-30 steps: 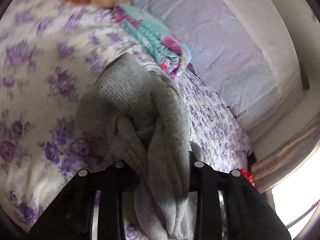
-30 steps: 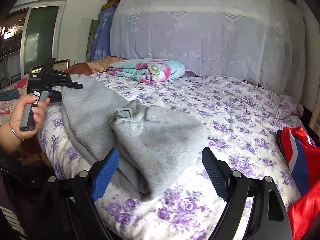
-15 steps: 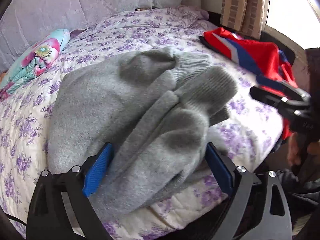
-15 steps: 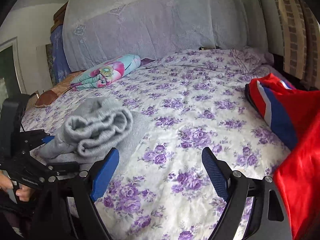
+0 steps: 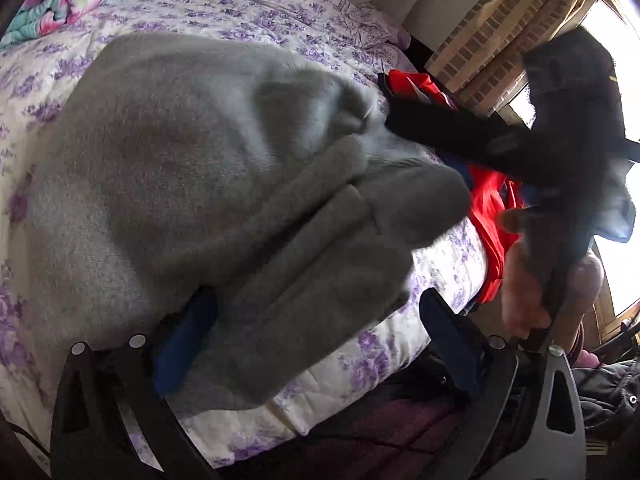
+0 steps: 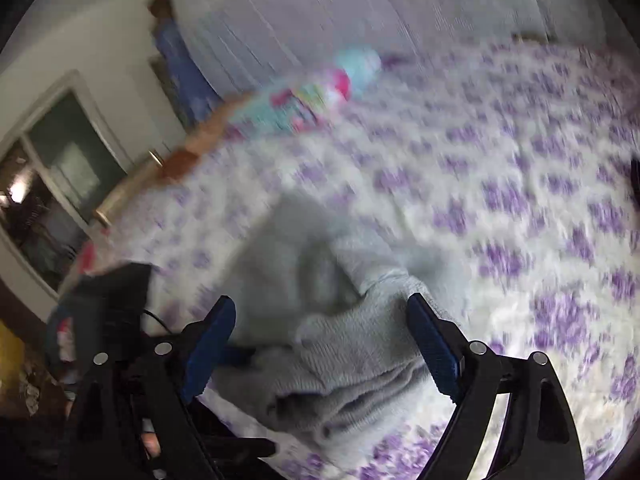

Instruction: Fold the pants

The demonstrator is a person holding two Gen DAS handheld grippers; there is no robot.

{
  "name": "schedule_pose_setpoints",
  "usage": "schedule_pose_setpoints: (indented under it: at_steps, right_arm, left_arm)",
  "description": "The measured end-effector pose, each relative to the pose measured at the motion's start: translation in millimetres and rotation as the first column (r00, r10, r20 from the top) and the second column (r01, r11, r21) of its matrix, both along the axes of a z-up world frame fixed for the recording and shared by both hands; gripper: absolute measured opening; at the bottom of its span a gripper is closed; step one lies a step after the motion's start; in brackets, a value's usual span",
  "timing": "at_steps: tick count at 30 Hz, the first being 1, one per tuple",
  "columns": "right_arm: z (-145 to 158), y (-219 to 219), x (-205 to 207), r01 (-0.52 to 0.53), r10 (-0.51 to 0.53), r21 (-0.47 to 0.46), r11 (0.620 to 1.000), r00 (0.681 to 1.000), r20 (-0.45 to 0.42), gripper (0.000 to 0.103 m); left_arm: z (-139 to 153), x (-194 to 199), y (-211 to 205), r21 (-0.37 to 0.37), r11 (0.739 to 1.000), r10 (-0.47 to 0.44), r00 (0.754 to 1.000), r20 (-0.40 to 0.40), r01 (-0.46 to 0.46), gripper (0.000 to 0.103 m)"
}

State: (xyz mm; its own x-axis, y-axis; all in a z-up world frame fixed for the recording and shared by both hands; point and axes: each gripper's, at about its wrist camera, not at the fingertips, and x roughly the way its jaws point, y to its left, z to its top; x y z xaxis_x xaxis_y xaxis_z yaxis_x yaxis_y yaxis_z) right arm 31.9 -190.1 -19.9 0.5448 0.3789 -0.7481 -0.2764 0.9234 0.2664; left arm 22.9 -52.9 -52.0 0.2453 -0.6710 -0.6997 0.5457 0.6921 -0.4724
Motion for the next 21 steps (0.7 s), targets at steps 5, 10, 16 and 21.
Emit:
schedule_pose_setpoints:
  at_steps: [5,10,16,21]
  right_arm:
    - [-11.4,-11.7,-20.8,0.052,-0.052,0.009,0.999,0.998,0.037,0.099]
    - [4.0,-60.5,-53.4,0.069,-0.081,0.203,0.977,0.996,0.048,0.099]
    - [-57.8,-91.1,-23.3,0.102,-0.021,0.527,0.844,0.987,-0.157,0.1]
    - [-60.8,-73.1,-3.9,0.084,0.041,0.571,0.817,0.978,-0.204,0.1]
  left_arm:
    - [22.7,-6.6,23.2,-0.118,0.993,-0.023,0.998,-0.051,0.017,0.098]
    - [71.5,-6.0,84.6,-0.148,0.988,0.055,0.996,0.067,-0.045,0.098]
    - [5.8,65.8,106.3,-0.096,0.987,0.125,0.99,-0.062,-0.131,0.098]
    - [-25.2,87.1,64.6,-0.059,0.997,0.045,0.995,-0.094,-0.05,0.099]
